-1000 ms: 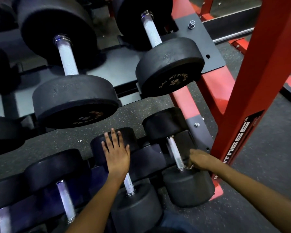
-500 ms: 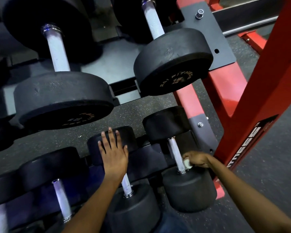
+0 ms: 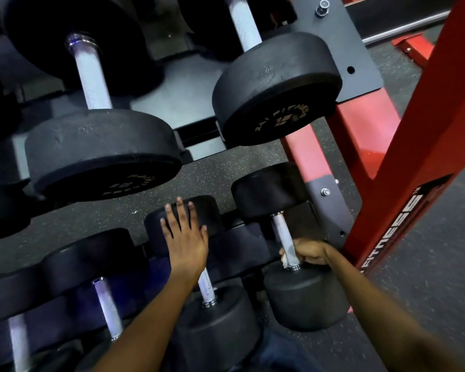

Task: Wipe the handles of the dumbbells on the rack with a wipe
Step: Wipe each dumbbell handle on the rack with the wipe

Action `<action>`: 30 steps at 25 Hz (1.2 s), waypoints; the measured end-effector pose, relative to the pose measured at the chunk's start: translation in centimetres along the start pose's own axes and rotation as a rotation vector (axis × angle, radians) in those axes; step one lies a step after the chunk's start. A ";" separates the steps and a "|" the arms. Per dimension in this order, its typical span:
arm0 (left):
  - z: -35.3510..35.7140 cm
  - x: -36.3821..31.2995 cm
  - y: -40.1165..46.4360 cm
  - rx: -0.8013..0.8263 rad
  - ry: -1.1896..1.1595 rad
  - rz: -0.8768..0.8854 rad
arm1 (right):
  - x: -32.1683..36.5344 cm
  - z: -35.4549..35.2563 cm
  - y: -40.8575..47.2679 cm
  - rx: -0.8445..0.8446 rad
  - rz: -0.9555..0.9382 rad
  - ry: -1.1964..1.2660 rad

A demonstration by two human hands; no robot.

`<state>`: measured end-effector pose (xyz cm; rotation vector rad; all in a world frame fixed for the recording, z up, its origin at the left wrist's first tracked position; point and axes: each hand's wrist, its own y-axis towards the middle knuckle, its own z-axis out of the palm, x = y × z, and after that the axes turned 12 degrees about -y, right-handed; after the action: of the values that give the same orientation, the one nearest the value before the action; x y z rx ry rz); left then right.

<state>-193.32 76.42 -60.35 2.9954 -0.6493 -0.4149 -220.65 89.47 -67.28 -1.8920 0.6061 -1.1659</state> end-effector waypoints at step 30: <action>-0.2 -0.3 0.0 -0.014 -0.037 -0.029 | 6.0 -2.5 -2.6 -0.684 0.010 -0.338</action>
<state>-193.52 76.52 -60.12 2.9938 -0.6035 -0.4763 -220.18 85.47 -61.52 -2.5791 0.8922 -0.6342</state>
